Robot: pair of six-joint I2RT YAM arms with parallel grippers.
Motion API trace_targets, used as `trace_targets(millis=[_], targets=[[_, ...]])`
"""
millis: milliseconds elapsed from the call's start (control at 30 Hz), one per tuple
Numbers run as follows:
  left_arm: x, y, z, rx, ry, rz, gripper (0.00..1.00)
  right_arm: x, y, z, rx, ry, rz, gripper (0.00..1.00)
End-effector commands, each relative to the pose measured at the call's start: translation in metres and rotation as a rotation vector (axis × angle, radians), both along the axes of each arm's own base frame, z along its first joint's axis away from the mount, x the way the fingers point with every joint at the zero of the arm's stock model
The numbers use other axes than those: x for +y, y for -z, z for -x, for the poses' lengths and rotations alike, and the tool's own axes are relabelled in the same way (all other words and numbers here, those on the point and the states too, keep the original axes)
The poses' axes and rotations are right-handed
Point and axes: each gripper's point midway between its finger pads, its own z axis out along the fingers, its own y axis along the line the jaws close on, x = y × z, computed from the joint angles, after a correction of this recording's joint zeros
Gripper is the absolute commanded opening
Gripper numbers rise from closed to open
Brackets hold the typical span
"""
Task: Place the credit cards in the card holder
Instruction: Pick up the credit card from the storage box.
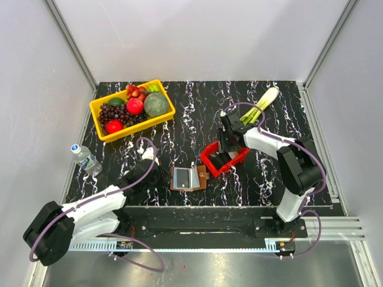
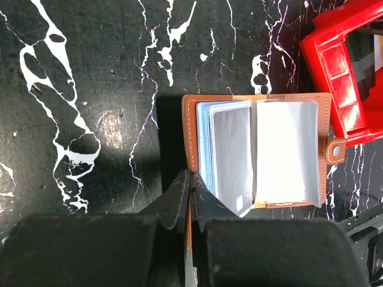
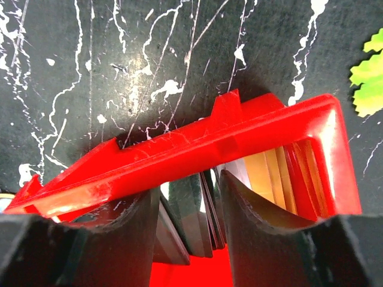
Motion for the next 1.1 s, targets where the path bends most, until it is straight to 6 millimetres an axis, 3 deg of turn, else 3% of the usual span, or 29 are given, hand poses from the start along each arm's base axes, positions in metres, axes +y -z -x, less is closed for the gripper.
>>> trace_targets(millis=[0,67,167,367,433,700,1067], targets=[[-0.012,-0.023,-0.012,-0.052,0.022,0.045,0.00,0.005,0.001,-0.008,0.001,-0.029,0.001,0.47],[-0.012,-0.023,-0.013,-0.054,0.022,0.044,0.00,0.005,0.004,-0.004,0.009,-0.039,-0.002,0.36],[-0.012,-0.021,-0.013,-0.049,0.022,0.045,0.00,0.004,0.001,-0.002,-0.004,-0.037,-0.016,0.30],[-0.014,-0.019,-0.013,-0.043,0.028,0.048,0.00,0.020,-0.029,0.002,-0.071,-0.084,-0.132,0.04],[-0.015,-0.018,-0.013,-0.039,0.032,0.051,0.00,0.025,-0.037,0.002,-0.081,-0.096,-0.160,0.00],[-0.014,-0.014,-0.012,-0.030,0.033,0.050,0.00,0.042,-0.045,0.010,-0.051,-0.158,-0.248,0.00],[-0.012,-0.013,-0.012,-0.029,0.029,0.049,0.00,0.041,-0.028,0.018,0.014,-0.180,-0.226,0.06]])
